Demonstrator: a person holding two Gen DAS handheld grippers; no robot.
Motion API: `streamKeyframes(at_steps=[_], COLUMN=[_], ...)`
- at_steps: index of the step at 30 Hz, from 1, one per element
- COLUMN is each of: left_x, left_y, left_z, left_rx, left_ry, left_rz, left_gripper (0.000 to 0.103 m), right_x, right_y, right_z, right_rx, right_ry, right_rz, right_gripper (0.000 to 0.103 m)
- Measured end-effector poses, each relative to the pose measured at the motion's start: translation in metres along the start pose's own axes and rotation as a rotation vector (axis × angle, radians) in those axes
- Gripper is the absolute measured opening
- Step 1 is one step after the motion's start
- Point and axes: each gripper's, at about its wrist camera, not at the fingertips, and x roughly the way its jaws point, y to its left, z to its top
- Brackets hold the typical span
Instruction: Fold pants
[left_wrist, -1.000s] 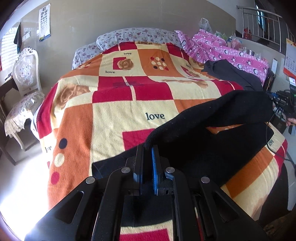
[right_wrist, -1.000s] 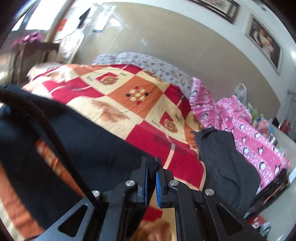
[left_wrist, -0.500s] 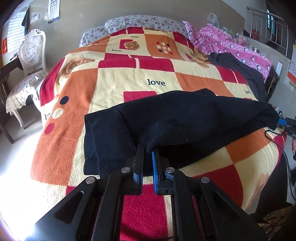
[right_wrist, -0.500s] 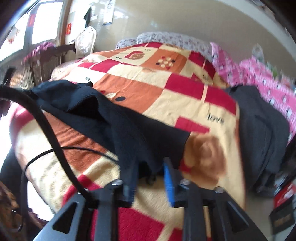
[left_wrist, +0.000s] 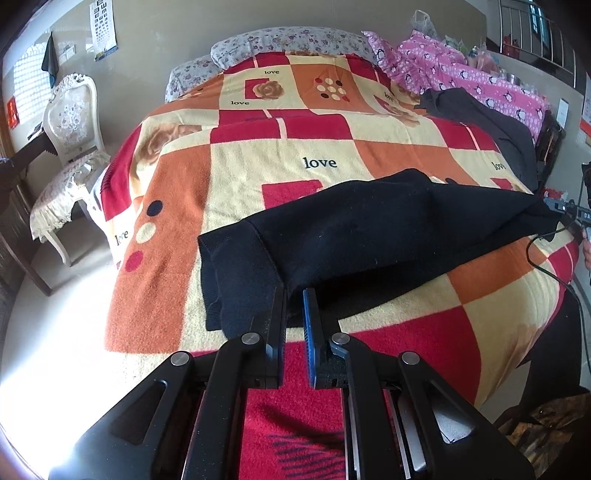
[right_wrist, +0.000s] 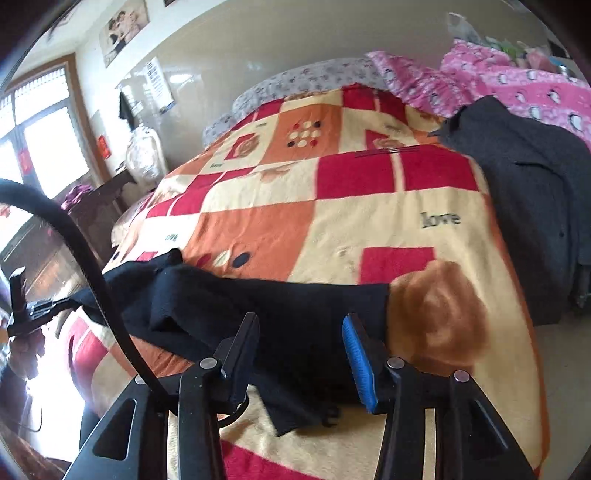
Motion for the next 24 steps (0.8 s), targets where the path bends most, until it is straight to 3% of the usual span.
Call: streamKeyframes(at_steps=[3, 5, 9, 11, 13, 15, 19, 22, 24], left_x=[-0.007, -0.012, -0.022, -0.021, -0.018, -0.011, 0.014, 0.041, 0.060], left_y=[0.012, 0.020, 0.010, -0.008, -0.028, -0.049, -0.098, -0.131, -0.147], left_z=[-0.005, -0.004, 0.012, 0.025, 0.036, 0.047, 0.061, 0.064, 0.066], left_rx=[-0.025, -0.075, -0.077, -0.042, -0.010, 0.013, 0.082, 0.155, 0.163], left_ry=[0.017, 0.011, -0.030, -0.048, -0.069, -0.076, -0.064, -0.048, -0.018], left_rz=[0.043, 0.034, 0.000, -0.043, -0.095, -0.159, -0.233, -0.234, -0.254], left_gripper=[0.007, 0.007, 0.007, 0.007, 0.007, 0.007, 0.007, 0.007, 0.007], right_x=[0.015, 0.017, -0.005, -0.015, -0.008, 0.001, 0.020, 0.029, 0.027], right_y=[0.022, 0.025, 0.013, 0.002, -0.005, -0.011, -0.018, -0.019, -0.011], right_z=[-0.026, -0.042, -0.044, -0.032, -0.023, -0.021, -0.024, -0.028, -0.027], right_rx=[-0.044, -0.037, 0.004, 0.047, 0.042, 0.056, 0.130, 0.133, 0.076], right_ry=[0.134, 0.184, 0.099, 0.048, 0.072, 0.102, 0.130, 0.100, 0.101], right_rz=[0.134, 0.159, 0.103, 0.024, -0.090, -0.146, -0.158, -0.195, -0.215], right_gripper=[0.045, 0.045, 0.045, 0.045, 0.045, 0.045, 0.045, 0.035, 0.011])
